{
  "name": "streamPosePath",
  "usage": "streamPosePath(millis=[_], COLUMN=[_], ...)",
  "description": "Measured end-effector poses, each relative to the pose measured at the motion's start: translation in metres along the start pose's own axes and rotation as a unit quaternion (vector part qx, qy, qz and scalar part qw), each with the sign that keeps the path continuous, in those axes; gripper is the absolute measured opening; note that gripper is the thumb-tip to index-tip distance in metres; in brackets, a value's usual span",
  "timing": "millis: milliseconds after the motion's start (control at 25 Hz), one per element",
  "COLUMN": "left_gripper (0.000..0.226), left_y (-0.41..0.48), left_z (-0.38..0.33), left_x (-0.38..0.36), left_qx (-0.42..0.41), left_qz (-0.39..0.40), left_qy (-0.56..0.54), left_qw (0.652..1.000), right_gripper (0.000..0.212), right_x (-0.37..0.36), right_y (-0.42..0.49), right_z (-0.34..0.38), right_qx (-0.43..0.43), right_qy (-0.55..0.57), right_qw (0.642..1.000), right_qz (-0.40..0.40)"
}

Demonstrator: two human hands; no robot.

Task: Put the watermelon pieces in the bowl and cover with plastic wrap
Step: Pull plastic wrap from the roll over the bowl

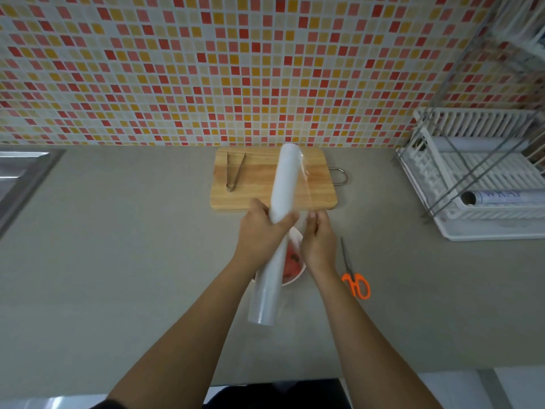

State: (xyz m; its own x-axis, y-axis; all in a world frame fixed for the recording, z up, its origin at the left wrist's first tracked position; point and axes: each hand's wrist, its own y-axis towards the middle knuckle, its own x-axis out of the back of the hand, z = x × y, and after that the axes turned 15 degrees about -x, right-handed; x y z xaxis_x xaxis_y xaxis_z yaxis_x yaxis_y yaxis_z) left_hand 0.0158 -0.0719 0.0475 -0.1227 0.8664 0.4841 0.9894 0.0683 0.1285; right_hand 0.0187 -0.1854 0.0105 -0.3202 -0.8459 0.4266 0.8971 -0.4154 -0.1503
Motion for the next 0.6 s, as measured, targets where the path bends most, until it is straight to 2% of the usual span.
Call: streamPosePath(millis=[80,280,360,480,560,600], left_gripper=[0.04,0.038,0.039,0.043,0.041,0.04], left_y=[0.001,0.005,0.007,0.014,0.02,0.023], left_z=[0.008,0.017,0.015,0.013,0.011,0.01], left_x=[-0.003,-0.01,-0.015,-0.02,-0.021,-0.022], left_qx=[0.039,0.083,0.078,0.063,0.063,0.058], left_qz=[-0.014,-0.002,0.004,-0.006,-0.02,-0.023], left_qy=[-0.023,-0.053,-0.033,-0.016,-0.026,-0.025], left_qw=[0.999,0.995,0.996,0.998,0.997,0.998], right_gripper=[0.022,0.025,0.036,0.063,0.059,0.054], right_x=[0.006,0.01,0.011,0.014,0.015,0.015], right_y=[0.007,0.02,0.023,0.022,0.014,0.011], right_z=[-0.004,-0.006,-0.007,-0.008,-0.014,-0.018], right_qx=[0.006,-0.01,-0.059,-0.158,-0.13,-0.111], right_qy=[-0.012,-0.029,0.005,0.021,-0.031,-0.032], right_qw=[1.0,0.999,0.997,0.977,0.976,0.98], right_qz=[0.011,0.038,0.058,0.145,0.174,0.161])
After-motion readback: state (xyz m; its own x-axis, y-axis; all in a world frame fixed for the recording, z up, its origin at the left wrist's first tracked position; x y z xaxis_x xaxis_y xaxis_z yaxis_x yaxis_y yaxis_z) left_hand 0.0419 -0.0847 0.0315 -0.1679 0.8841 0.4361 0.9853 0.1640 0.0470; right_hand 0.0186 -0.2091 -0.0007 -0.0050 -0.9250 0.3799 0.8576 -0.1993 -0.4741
